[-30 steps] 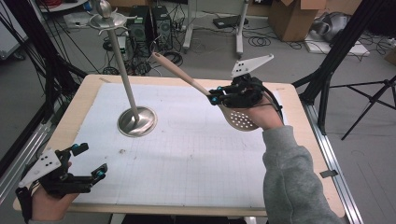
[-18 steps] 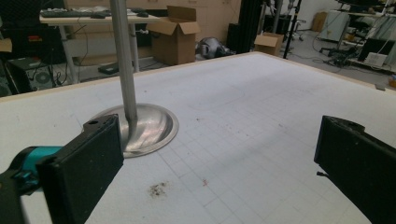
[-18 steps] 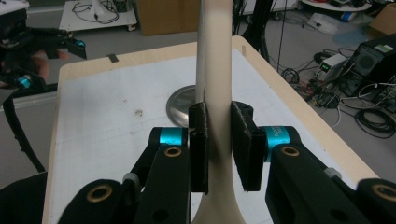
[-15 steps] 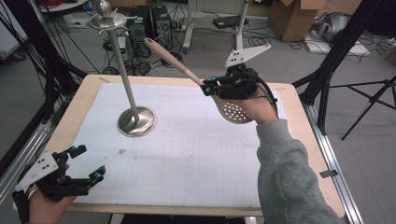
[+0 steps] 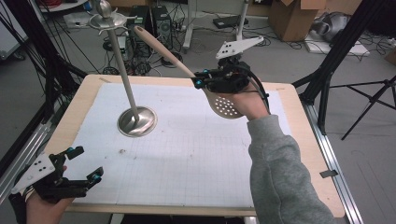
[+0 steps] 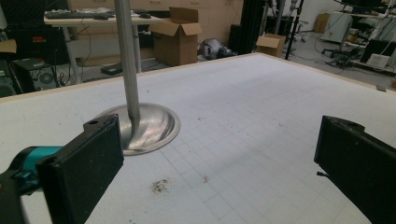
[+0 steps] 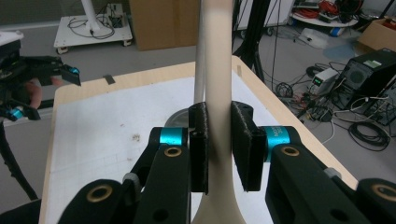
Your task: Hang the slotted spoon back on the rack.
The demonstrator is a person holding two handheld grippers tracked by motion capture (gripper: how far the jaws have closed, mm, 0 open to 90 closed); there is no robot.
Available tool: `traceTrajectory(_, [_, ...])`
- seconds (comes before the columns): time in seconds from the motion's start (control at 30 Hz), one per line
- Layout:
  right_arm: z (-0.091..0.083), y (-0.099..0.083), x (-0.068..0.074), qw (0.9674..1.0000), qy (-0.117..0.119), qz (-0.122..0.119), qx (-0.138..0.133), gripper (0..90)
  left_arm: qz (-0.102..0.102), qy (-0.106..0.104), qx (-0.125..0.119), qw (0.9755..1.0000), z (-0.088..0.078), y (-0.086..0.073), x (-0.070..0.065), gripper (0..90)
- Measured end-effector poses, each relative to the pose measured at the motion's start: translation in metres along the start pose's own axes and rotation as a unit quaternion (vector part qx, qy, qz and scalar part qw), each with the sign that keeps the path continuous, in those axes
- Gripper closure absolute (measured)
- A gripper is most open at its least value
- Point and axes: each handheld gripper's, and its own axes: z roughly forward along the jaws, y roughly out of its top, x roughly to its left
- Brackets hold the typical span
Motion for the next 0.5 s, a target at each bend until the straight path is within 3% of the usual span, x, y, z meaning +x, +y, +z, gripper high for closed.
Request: traceTrajectory(0.5, [0.0076, 0.0085, 0.0035, 1.0000, 0.006, 0.001, -0.005, 78.4, -0.002, 0.004, -0.003, 1.0000, -0.0038, -0.0006, 0.0003, 1.8])
